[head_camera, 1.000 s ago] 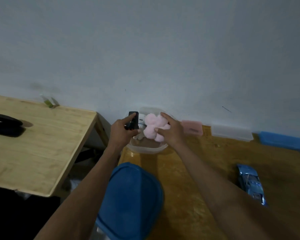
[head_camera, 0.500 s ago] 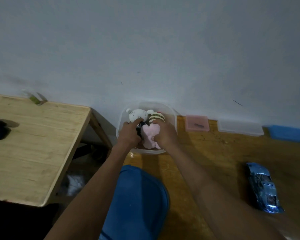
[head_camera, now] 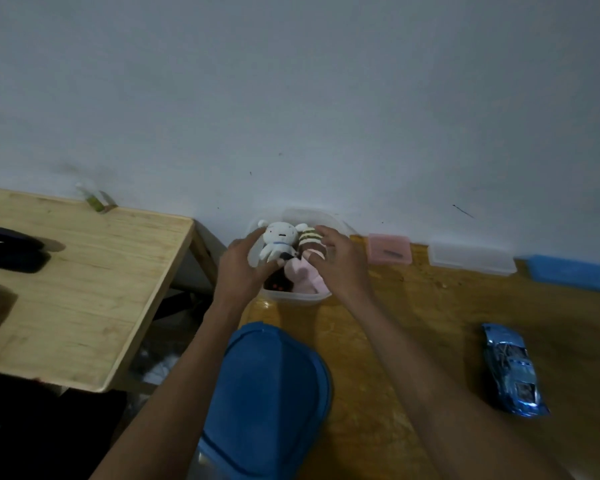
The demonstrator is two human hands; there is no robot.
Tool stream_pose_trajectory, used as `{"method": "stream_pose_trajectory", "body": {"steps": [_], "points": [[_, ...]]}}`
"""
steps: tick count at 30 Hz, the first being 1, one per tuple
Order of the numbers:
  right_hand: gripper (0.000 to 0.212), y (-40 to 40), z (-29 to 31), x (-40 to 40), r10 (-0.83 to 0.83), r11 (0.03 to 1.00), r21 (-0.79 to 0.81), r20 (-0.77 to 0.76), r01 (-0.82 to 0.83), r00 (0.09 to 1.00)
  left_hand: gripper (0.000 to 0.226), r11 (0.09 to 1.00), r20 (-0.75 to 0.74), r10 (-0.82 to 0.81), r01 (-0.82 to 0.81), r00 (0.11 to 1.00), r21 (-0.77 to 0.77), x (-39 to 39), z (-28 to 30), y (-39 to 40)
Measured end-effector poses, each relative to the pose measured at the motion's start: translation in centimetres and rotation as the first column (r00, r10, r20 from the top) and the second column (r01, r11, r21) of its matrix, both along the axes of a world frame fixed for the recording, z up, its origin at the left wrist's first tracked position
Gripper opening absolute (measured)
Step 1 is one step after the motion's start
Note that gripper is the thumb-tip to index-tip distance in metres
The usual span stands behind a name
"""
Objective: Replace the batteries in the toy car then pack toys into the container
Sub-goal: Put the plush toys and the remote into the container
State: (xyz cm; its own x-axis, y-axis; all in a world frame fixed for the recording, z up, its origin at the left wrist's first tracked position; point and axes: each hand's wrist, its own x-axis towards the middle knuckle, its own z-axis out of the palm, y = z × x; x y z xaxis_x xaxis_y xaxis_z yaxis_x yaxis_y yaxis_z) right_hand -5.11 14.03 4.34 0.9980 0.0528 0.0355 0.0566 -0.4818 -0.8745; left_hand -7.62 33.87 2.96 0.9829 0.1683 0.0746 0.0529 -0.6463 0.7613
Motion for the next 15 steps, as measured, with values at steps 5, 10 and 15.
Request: {"method": "stream_pose_trajectory", "body": {"steps": [5,10,15], "points": [[0.037,-0.3,-0.8,-5.9,0.077,0.997,0.026,0.002,-0.077,0.997,0.06,0.967,0.009,0.25,-0.249,0.968,-0.055,-8.5,-1.7,1.4],[0.054,-0.3,-4.9,-12.1,0.194,0.956,-0.187,-0.184,-0.228,0.964,0.069,0.869,-0.185,0.488,-0.494,0.853,0.017,-17.9,-5.7,2.5],[0.082,-0.3,-6.8,-16.1,0.247,0.876,-0.301,-0.391,-0.377,0.887,0.081,0.801,-0.368,0.522,-0.59,0.77,-0.098,-24.7,-7.0,1.2]]}}
